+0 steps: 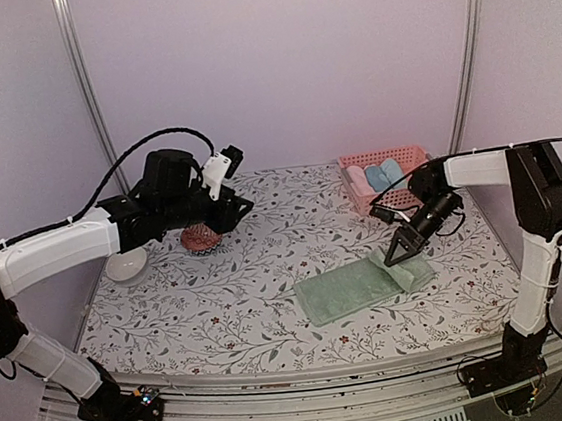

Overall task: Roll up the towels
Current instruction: Fold the towel at the center of the board.

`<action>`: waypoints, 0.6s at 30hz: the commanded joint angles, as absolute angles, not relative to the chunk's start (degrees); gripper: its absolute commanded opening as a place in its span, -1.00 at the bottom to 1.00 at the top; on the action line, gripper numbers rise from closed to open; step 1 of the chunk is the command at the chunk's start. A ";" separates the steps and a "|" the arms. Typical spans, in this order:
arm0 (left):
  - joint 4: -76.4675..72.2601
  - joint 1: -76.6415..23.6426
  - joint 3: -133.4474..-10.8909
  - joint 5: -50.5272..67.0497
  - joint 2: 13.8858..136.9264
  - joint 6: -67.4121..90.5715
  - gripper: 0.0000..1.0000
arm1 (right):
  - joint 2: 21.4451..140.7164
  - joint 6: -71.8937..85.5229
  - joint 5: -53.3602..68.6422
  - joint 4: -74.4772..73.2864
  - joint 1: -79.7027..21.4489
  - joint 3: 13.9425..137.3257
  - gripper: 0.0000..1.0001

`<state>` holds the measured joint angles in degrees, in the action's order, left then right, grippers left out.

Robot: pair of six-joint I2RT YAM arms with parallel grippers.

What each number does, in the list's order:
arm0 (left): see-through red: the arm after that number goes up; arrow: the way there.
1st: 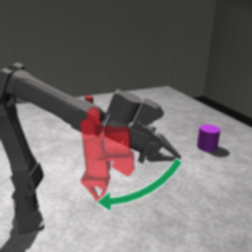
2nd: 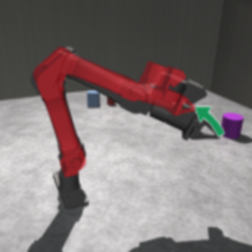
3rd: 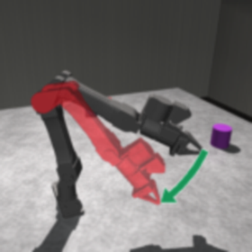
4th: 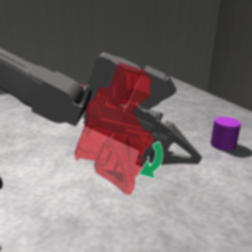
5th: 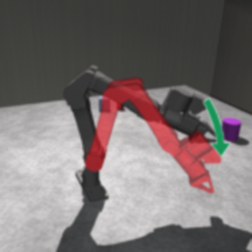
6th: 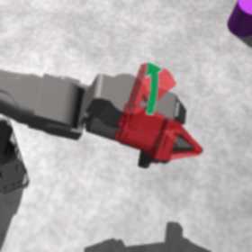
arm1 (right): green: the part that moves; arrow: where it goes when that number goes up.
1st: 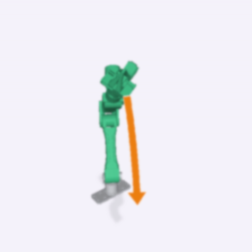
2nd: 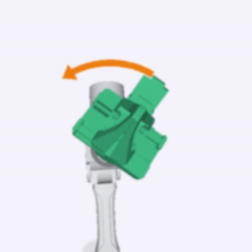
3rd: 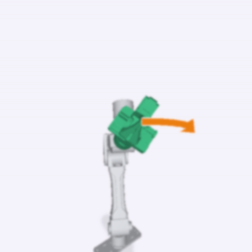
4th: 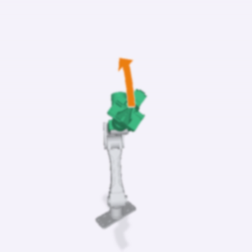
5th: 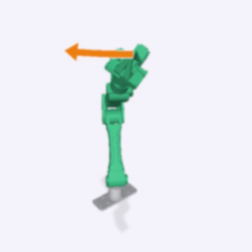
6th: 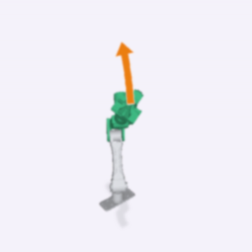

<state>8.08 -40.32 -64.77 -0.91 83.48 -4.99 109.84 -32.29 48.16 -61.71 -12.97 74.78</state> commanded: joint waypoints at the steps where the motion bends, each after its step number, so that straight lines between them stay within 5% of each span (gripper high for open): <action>1: 8.33 -39.73 -66.09 -0.78 83.67 -5.88 0.09 | 113.47 -30.64 50.88 -60.45 -16.45 79.25 -0.95; 18: 21.85 -44.50 -64.30 0.48 91.13 13.46 -0.10 | 117.34 -24.66 52.63 -57.35 -21.78 84.34 -0.95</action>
